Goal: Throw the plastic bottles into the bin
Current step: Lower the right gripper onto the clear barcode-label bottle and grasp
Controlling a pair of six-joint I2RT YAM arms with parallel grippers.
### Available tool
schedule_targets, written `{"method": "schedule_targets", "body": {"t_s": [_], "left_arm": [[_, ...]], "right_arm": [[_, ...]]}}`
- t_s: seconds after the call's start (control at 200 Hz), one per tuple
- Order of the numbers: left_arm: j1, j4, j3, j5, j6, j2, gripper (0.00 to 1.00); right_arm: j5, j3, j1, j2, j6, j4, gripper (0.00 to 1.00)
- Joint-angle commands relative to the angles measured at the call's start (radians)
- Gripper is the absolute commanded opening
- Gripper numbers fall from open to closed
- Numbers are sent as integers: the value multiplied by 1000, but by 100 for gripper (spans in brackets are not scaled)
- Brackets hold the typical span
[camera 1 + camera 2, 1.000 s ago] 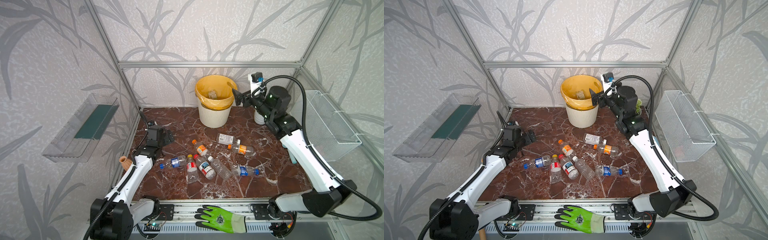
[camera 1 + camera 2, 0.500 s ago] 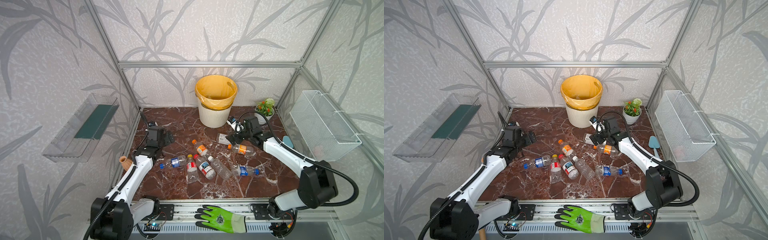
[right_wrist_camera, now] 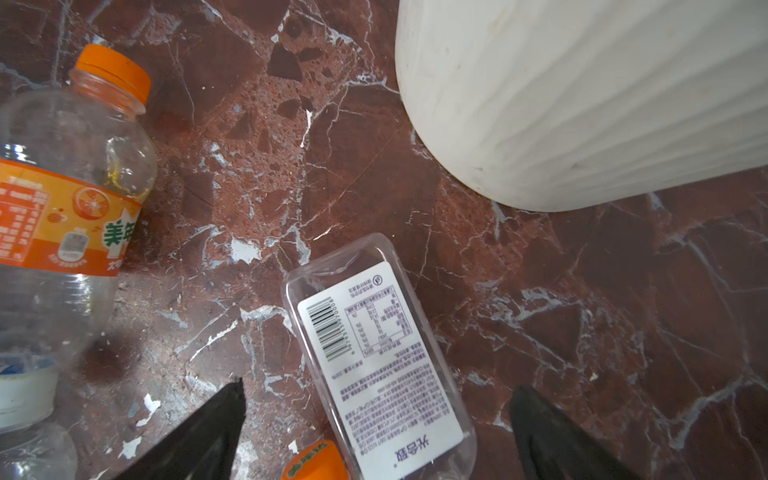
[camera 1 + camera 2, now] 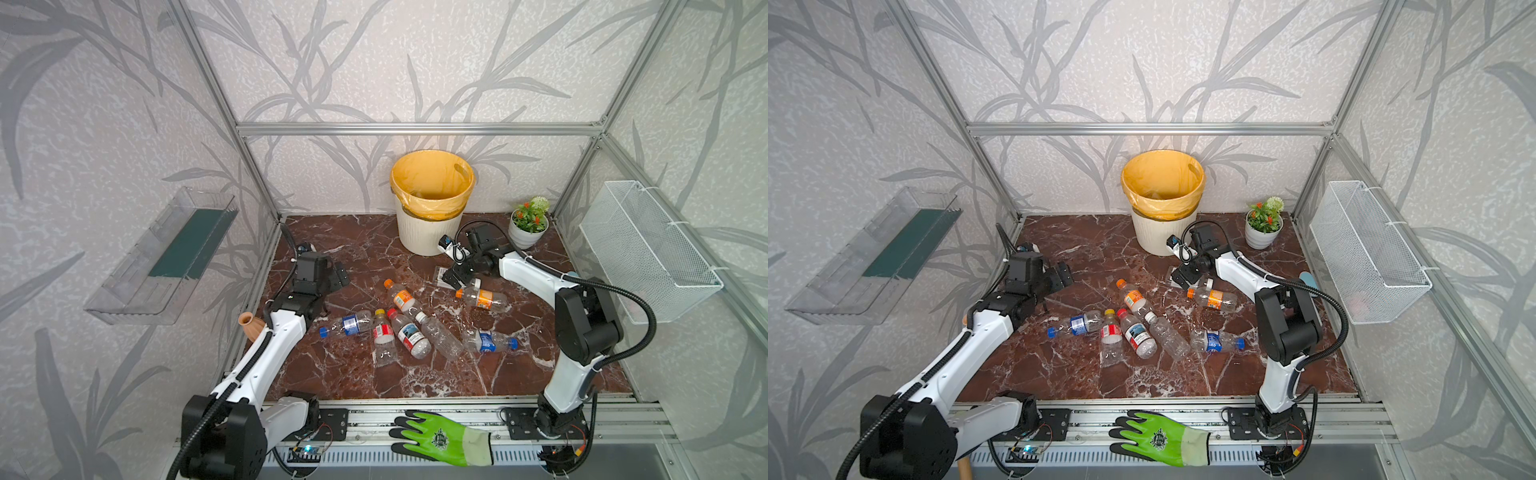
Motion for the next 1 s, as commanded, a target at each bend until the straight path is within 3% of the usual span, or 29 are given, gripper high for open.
{"method": "schedule_targets", "body": {"t_s": [0.0, 0.13, 0.43, 1.0], "left_arm": [[5, -10, -3, -11, -1, 2, 99], [5, -10, -1, -12, -1, 5, 99], [5, -15, -4, -24, 0, 6, 99], [5, -19, -10, -38, 1, 7, 99]], "right_arm": [[-19, 60, 3, 49, -54, -112, 100], [-15, 124, 3, 114, -94, -198, 99], [19, 165, 8, 195, -114, -194, 97], [53, 223, 30, 259, -114, -216, 79]]}}
